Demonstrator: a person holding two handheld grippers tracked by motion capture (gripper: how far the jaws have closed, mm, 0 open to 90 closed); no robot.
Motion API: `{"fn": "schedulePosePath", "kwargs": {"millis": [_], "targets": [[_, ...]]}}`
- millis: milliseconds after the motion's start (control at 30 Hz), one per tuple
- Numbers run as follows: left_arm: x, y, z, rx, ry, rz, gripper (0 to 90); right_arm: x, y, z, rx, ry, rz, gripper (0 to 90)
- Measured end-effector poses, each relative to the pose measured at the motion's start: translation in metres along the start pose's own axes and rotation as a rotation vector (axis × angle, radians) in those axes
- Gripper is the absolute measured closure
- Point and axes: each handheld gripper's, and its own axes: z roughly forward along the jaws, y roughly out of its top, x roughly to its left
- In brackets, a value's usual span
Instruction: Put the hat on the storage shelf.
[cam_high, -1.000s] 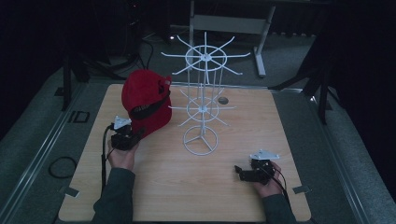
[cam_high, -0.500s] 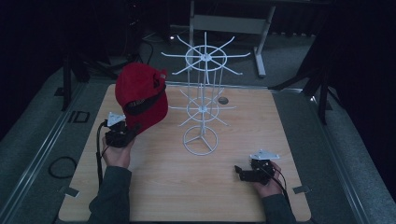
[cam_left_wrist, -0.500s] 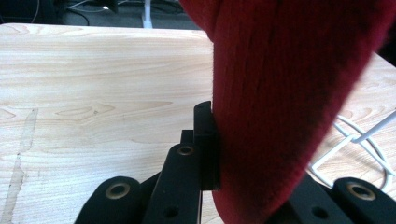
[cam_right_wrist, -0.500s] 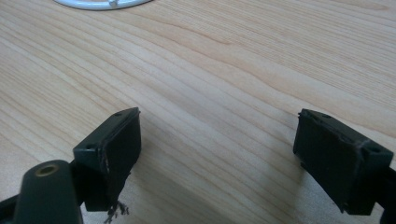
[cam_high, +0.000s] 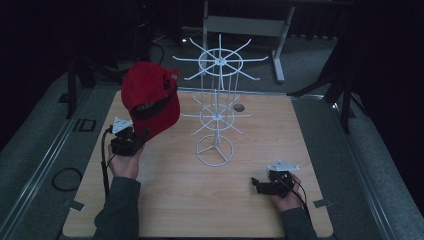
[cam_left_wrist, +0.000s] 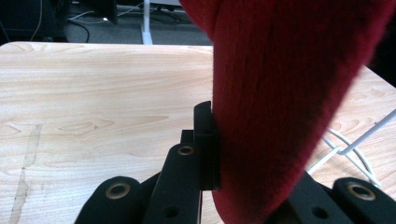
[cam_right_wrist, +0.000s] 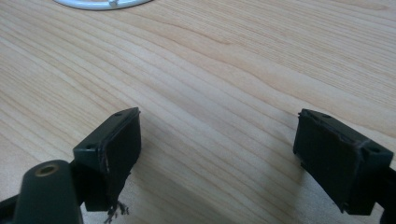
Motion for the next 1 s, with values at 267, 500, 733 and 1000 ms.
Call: {"fn": "schedulePosePath", "kwargs": {"millis": [267,500,733,1000], "targets": [[-0.002,0.004,-0.004,-0.018,0.011,0.008,86.1,0.000,0.000,0.000,0.000,0.000,0.001,15.0],[-0.002,0.008,-0.007,-0.026,0.017,0.010,86.1,0.000,0.000,0.000,-0.001,0.000,0.000,15.0],[-0.003,0.013,-0.011,-0.040,0.017,0.010,86.1,0.000,0.000,0.000,-0.001,0.000,-0.001,15.0],[-0.002,0.017,-0.014,-0.054,0.019,0.006,86.1,0.000,0.000,0.000,0.000,0.000,-0.002,15.0]]}}
